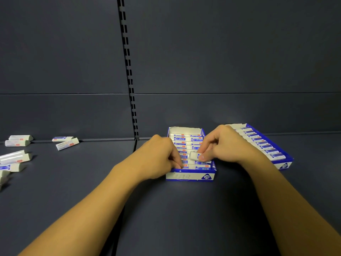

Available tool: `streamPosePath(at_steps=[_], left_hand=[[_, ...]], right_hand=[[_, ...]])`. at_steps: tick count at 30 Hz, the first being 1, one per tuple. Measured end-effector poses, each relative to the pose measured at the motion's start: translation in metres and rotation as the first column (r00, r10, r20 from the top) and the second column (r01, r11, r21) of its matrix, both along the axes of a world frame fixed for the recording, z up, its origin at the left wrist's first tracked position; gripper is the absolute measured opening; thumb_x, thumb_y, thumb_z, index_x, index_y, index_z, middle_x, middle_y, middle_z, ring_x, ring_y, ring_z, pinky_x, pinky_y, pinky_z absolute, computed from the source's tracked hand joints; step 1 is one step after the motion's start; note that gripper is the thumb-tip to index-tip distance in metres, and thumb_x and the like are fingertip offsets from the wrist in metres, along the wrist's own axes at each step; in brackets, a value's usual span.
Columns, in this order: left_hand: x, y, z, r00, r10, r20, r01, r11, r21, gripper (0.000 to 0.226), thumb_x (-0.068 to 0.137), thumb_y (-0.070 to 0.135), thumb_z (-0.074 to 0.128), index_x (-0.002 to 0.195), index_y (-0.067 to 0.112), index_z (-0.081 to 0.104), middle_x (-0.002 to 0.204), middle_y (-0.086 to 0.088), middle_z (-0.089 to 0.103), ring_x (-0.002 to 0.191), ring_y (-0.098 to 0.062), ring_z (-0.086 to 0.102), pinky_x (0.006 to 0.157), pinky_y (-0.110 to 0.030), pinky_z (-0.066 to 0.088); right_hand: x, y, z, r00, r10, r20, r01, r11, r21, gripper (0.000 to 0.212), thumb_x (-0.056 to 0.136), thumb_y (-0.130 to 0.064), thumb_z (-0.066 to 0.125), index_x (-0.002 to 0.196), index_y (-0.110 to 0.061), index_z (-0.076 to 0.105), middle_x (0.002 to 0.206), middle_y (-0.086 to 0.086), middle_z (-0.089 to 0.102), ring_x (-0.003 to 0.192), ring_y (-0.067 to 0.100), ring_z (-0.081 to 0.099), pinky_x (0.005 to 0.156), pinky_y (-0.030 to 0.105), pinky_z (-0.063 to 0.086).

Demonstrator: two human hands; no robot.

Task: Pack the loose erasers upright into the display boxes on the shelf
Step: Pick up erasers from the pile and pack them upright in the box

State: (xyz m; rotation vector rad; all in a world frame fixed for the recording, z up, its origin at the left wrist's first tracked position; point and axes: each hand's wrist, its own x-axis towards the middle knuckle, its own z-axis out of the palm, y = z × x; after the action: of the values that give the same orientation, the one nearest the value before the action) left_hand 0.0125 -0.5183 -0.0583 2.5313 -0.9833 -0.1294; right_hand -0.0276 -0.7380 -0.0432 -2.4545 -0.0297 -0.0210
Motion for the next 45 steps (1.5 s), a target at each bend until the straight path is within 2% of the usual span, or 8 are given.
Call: streamPosePath(at_steps=[4, 10, 15, 18, 24, 29, 34, 45], left_hand=[[0.002, -0.001, 0.0, 1.0, 0.005, 0.023, -0.005, 1.0, 0.007, 0.009, 0.089, 0.025, 0.076, 0.096, 0.026, 0.08, 0.101, 0.012, 0.076, 0.09, -0.001, 0.065, 0.074, -0.017, 0.054], [0.006, 0.0, 0.004, 0.998, -0.035, -0.044, 0.034, 0.999, -0.009, 0.01, 0.088, 0.02, 0.077, 0.092, 0.027, 0.082, 0.096, 0.018, 0.075, 0.081, 0.014, 0.06, 0.068, -0.005, 0.046], [0.009, -0.001, 0.01, 0.994, -0.049, -0.102, 0.051, 0.999, 0.016, 0.01, 0.086, 0.022, 0.078, 0.095, 0.025, 0.082, 0.087, 0.023, 0.071, 0.081, 0.009, 0.062, 0.08, -0.019, 0.057], [0.01, 0.0, 0.011, 0.99, -0.054, -0.127, 0.056, 0.998, 0.013, 0.011, 0.086, 0.022, 0.078, 0.096, 0.024, 0.081, 0.096, 0.018, 0.073, 0.088, 0.004, 0.064, 0.086, -0.025, 0.059], [0.014, 0.003, 0.01, 0.986, -0.065, -0.155, 0.065, 0.998, -0.004, 0.012, 0.085, 0.023, 0.08, 0.096, 0.026, 0.081, 0.089, 0.024, 0.07, 0.089, 0.007, 0.063, 0.083, -0.019, 0.058], [0.016, 0.003, 0.009, 0.985, -0.079, -0.155, 0.078, 0.997, -0.01, 0.011, 0.083, 0.024, 0.081, 0.094, 0.028, 0.081, 0.078, 0.032, 0.064, 0.089, 0.009, 0.063, 0.084, -0.02, 0.057], [0.017, 0.003, 0.009, 0.975, -0.088, -0.204, 0.084, 0.996, -0.026, 0.011, 0.084, 0.023, 0.081, 0.093, 0.029, 0.081, 0.079, 0.034, 0.064, 0.092, 0.009, 0.063, 0.085, -0.019, 0.056], [0.018, 0.005, 0.009, 0.968, -0.098, -0.231, 0.092, 0.995, -0.037, 0.011, 0.085, 0.024, 0.079, 0.094, 0.03, 0.079, 0.088, 0.029, 0.066, 0.095, 0.005, 0.064, 0.085, -0.02, 0.057]], right_hand=[[-0.005, 0.0, 0.004, 0.999, 0.033, 0.034, -0.034, 0.998, 0.045, 0.012, 0.073, -0.02, 0.088, 0.08, -0.021, 0.079, 0.073, -0.009, 0.075, 0.082, 0.006, 0.072, 0.071, 0.028, 0.059], [-0.01, 0.005, 0.011, 0.991, 0.128, -0.04, -0.129, 0.991, -0.023, 0.012, 0.073, -0.024, 0.088, 0.082, -0.022, 0.081, 0.077, -0.011, 0.076, 0.082, 0.002, 0.071, 0.072, 0.029, 0.06], [-0.004, 0.007, 0.011, 0.973, 0.156, -0.17, -0.18, 0.974, -0.139, 0.014, 0.077, -0.022, 0.086, 0.072, -0.03, 0.076, 0.078, -0.016, 0.074, 0.089, 0.004, 0.069, 0.067, 0.021, 0.057], [0.001, 0.004, 0.01, 0.964, 0.165, -0.207, -0.203, 0.963, -0.175, 0.017, 0.079, -0.018, 0.084, 0.071, -0.029, 0.075, 0.088, -0.016, 0.073, 0.099, 0.009, 0.067, 0.073, 0.028, 0.061], [0.005, 0.006, 0.011, 0.95, 0.205, -0.236, -0.262, 0.934, -0.241, 0.009, 0.082, -0.02, 0.082, 0.086, -0.027, 0.077, 0.099, -0.014, 0.073, 0.101, 0.008, 0.065, 0.077, 0.027, 0.061], [0.003, 0.005, 0.012, 0.939, 0.237, -0.248, -0.292, 0.932, -0.215, 0.013, 0.081, -0.024, 0.082, 0.077, -0.033, 0.074, 0.069, -0.033, 0.066, 0.088, -0.009, 0.064, 0.066, 0.018, 0.053], [-0.001, 0.006, 0.015, 0.924, 0.278, -0.262, -0.343, 0.905, -0.252, 0.008, 0.088, -0.022, 0.076, 0.091, -0.028, 0.074, 0.052, -0.036, 0.056, 0.069, -0.022, 0.056, 0.061, 0.013, 0.043], [0.001, 0.003, 0.013, 0.924, 0.282, -0.257, -0.344, 0.909, -0.237, 0.01, 0.086, -0.029, 0.078, 0.078, -0.031, 0.071, 0.063, -0.038, 0.061, 0.087, -0.008, 0.062, 0.063, 0.016, 0.05]])
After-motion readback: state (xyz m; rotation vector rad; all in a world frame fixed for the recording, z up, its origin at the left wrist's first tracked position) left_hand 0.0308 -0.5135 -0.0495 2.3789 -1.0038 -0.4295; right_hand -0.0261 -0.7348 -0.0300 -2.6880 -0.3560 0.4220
